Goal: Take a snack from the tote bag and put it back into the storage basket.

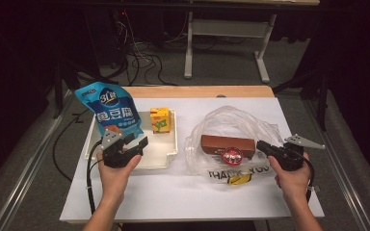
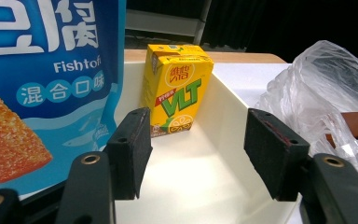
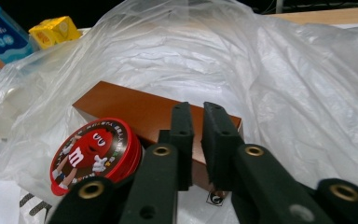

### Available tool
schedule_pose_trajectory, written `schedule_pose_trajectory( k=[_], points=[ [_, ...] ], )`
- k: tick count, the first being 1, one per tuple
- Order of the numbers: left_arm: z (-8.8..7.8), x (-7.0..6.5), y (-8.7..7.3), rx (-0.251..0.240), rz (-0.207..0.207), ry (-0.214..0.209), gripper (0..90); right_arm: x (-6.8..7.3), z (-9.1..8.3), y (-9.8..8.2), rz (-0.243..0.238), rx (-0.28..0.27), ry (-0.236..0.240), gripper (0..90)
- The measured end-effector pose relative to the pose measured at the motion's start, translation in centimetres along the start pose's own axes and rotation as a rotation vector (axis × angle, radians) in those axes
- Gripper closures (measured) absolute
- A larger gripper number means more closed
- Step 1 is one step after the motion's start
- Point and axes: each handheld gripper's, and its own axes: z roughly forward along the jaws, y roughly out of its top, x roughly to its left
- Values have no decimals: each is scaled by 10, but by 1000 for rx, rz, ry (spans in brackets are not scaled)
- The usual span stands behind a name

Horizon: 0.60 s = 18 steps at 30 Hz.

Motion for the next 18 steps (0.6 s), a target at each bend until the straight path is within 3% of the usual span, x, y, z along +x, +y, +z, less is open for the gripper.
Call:
schedule_pose_trajectory(
  k=[4,8,13,18],
  points=[
    [-1,1,-2,-2,-11,5,421,4,0,0,-11,-5,-11,875],
    [-3,1,-2,0,0,10,423,9,0,-1,-12,0,26,834],
    [-3,-1,-3,-1,5,13,424,25,-2,-2,-20,-14,51,666],
    [-4,-4,-4,3,6,-1,418,42,-3,-5,-34,6,37,519]
  ],
)
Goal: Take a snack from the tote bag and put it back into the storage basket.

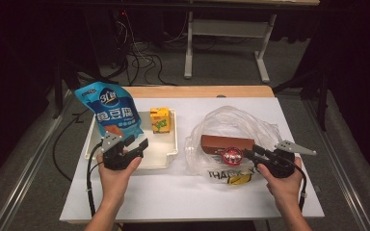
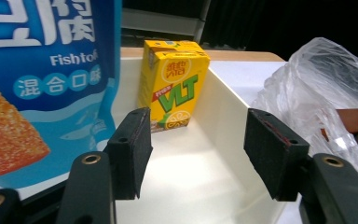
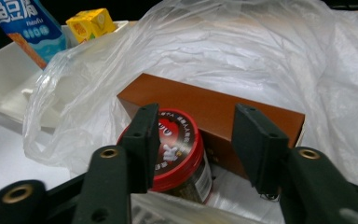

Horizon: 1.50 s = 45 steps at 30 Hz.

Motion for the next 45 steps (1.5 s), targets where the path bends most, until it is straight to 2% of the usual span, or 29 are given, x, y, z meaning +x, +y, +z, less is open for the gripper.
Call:
schedule_pose_trajectory(
  k=[2,4,6,10,12,15,17,18,22,23,26,28,30,33,35,38,40,45],
  points=[
    [0,-2,-1,8,6,1,412,4,0,0,-1,6,-9,473],
    [0,-3,-2,5,-18,-16,409,4,0,0,9,6,-17,439],
    [0,-5,-3,10,0,-16,406,3,-1,0,46,-1,-5,402],
    [1,-8,-5,17,-2,-29,403,7,2,0,43,15,-16,360],
    [2,-9,-6,20,2,-28,404,10,3,1,31,19,-12,356],
    [2,-10,-6,17,-27,-40,405,17,9,-1,12,41,-10,348],
    [2,-12,-4,10,-15,-44,406,23,12,-2,7,50,9,346],
    [2,-12,-4,9,-6,-42,405,27,14,-1,-12,50,14,345],
    [3,-12,-4,12,-16,-50,406,35,22,-3,-22,67,26,312],
    [4,-12,-4,18,-6,-44,406,36,24,-4,-21,79,18,295],
    [5,-12,-5,22,-20,-49,407,37,25,-6,-30,77,-34,257],
    [6,-12,-5,25,-11,-48,408,36,26,-6,1,72,-37,223],
    [6,-13,-6,28,-5,-47,407,35,29,-5,1,84,-59,185],
    [6,-14,-7,36,-8,-52,407,35,37,-8,18,119,-63,142],
    [6,-14,-7,33,-1,-46,407,36,42,-10,14,139,-56,118],
    [7,-14,-7,35,-4,-45,408,40,49,-12,5,153,-89,118],
    [8,-15,-8,37,-5,-49,408,42,54,-13,26,161,-105,122],
    [8,-17,-9,41,5,-55,410,44,63,-15,26,168,-165,160]
  ],
)
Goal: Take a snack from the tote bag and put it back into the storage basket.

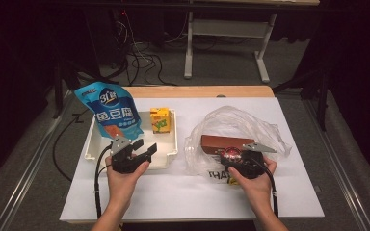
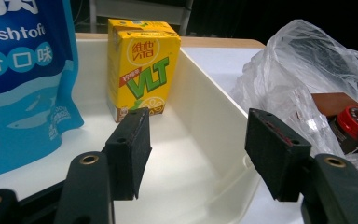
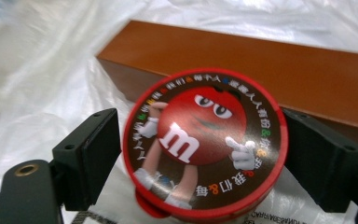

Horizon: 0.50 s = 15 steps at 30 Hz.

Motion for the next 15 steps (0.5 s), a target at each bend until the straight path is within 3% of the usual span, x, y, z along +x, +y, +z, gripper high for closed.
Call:
schedule_pose_trajectory(
  k=[12,15],
  points=[
    [2,-4,0,3,11,-11,410,-2,12,-7,15,55,-20,185],
    [1,-5,0,1,14,-13,410,-3,10,-7,13,45,-10,171]
  ],
)
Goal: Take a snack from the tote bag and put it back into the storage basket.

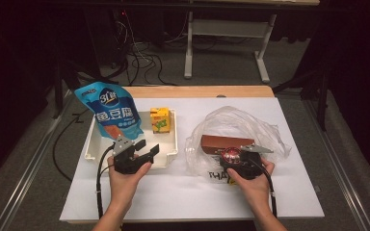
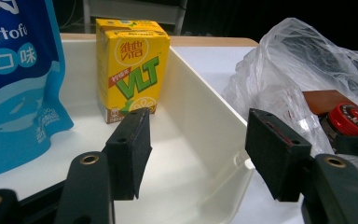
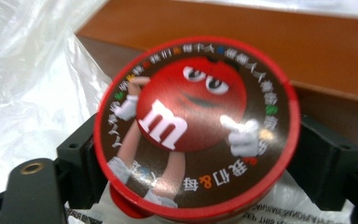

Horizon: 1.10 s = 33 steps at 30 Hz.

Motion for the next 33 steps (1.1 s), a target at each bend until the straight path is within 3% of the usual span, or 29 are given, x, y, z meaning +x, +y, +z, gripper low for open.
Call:
schedule_pose_trajectory(
  k=[3,8,11,13,14,16,22,33],
  points=[
    [0,0,0,-4,-8,-5,410,-1,-5,2,10,-39,23,169],
    [2,-2,-1,3,-6,-11,410,-1,-4,3,-2,-38,23,206],
    [2,-5,-1,4,7,-19,408,3,-12,9,-64,-56,-11,257],
    [1,-6,0,1,4,-20,409,2,-15,11,-19,-57,44,259],
    [1,-6,-1,2,6,-21,408,2,-15,12,-18,-60,43,259],
    [1,-7,-1,3,4,-23,408,5,-18,12,-52,-61,22,260],
    [1,-12,2,-5,-2,-46,408,9,-28,20,-66,-101,56,261],
    [12,-34,3,12,46,-102,401,14,-48,41,-126,-128,92,262]
  ],
)
